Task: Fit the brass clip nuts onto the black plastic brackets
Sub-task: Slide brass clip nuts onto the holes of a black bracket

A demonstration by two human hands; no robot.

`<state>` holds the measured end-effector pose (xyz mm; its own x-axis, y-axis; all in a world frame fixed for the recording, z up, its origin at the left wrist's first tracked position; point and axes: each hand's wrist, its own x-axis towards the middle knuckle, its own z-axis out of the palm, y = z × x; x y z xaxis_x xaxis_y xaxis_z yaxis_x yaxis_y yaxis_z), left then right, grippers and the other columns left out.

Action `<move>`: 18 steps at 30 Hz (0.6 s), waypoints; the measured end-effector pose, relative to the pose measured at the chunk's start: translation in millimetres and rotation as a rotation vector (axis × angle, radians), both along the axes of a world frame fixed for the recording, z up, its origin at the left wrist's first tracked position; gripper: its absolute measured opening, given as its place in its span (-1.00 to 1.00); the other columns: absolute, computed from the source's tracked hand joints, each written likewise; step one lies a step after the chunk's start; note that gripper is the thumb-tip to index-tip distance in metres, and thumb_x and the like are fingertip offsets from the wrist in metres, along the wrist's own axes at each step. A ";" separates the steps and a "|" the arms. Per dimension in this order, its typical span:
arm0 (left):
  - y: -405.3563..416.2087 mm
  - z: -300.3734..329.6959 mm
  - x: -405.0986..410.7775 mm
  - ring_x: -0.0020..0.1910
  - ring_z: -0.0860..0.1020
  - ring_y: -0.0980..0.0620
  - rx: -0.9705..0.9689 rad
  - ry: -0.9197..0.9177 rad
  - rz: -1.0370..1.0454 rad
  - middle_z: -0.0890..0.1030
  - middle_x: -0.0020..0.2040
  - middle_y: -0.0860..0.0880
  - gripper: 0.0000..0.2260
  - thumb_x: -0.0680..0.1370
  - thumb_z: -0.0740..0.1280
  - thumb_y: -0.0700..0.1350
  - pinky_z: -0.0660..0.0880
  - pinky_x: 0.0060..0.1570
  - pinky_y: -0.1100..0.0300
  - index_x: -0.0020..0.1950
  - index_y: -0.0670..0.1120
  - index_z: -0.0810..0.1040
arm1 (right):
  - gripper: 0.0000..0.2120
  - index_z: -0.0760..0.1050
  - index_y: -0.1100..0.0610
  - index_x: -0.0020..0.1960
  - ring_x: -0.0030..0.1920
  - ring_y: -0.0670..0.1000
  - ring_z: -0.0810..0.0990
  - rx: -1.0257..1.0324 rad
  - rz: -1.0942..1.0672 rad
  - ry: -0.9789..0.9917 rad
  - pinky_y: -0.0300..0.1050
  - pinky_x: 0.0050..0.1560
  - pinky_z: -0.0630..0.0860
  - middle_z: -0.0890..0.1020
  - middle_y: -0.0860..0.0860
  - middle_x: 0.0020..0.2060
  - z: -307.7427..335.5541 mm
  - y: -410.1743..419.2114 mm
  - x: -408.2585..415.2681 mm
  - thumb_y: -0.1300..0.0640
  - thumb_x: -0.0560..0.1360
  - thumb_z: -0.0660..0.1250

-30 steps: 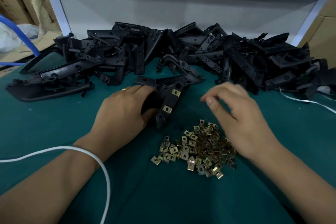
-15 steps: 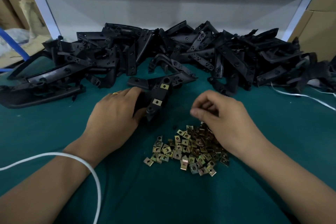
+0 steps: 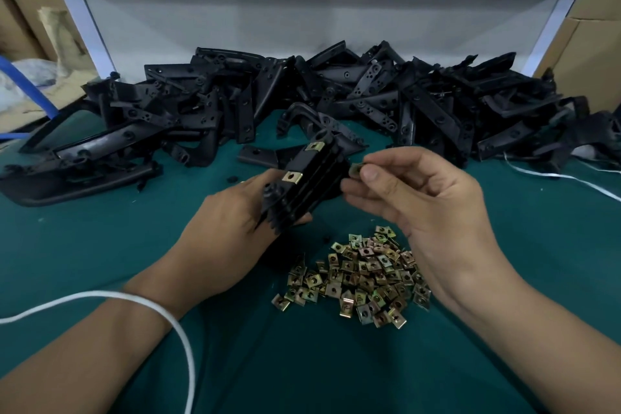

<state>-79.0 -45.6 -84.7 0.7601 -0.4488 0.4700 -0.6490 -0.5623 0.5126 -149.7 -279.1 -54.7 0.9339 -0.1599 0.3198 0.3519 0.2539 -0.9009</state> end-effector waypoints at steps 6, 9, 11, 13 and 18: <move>-0.6 0.9 -1.3 -0.12 0.56 0.17 0.055 -0.005 -0.015 0.53 -0.10 0.32 -0.70 0.52 0.23 0.44 0.48 -0.16 0.11 0.09 0.33 0.31 | -0.85 0.68 0.23 0.09 -0.06 0.22 0.78 -0.084 -0.053 -0.057 0.01 0.02 0.72 0.76 0.20 -0.07 0.5 1.5 -1.9 0.33 0.53 0.47; -2.6 3.9 -4.4 -0.14 0.54 0.23 0.045 -0.028 -0.029 0.53 -0.10 0.33 -0.68 0.52 0.23 0.43 0.45 -0.21 0.19 0.11 0.26 0.39 | -0.83 0.70 0.22 0.11 -0.06 0.16 0.79 -0.165 -0.081 -0.088 -0.06 0.04 0.71 0.77 0.14 -0.07 -0.2 2.5 -3.8 0.31 0.53 0.48; -4.0 5.0 -5.7 -0.19 0.54 0.22 0.038 -0.029 -0.020 0.53 -0.12 0.33 -0.71 0.51 0.26 0.39 0.40 -0.28 0.21 0.04 0.22 0.39 | -0.81 0.70 0.19 0.12 -0.04 0.14 0.79 -0.177 -0.073 -0.090 -0.07 0.06 0.70 0.78 0.13 -0.06 -0.1 3.1 -4.6 0.29 0.51 0.49; -5.9 4.8 -6.9 -0.23 0.54 0.19 0.030 -0.046 0.008 0.55 -0.15 0.27 -0.71 0.49 0.29 0.33 0.38 -0.34 0.23 -0.03 0.15 0.40 | -0.80 0.70 0.16 0.13 -0.02 0.12 0.79 -0.219 -0.083 -0.102 -0.06 0.09 0.70 0.78 0.10 -0.05 -0.2 3.3 -5.4 0.29 0.51 0.50; -10.1 1.9 -5.2 -0.28 0.52 0.17 0.111 -0.119 0.075 0.53 -0.24 0.20 -0.57 0.42 0.30 0.43 0.41 -0.40 0.21 0.03 0.13 0.42 | -0.81 0.71 0.12 0.13 -0.03 0.04 0.79 -0.319 -0.140 -0.128 -0.15 0.08 0.68 0.79 0.01 -0.07 -0.7 5.0 -8.1 0.27 0.54 0.52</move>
<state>-84.2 -55.7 -82.7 0.7351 -0.4473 0.5094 -0.6556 -0.6603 0.3663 -157.8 -274.1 -55.5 0.8593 -0.1567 0.4869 0.4782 -0.0916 -0.8734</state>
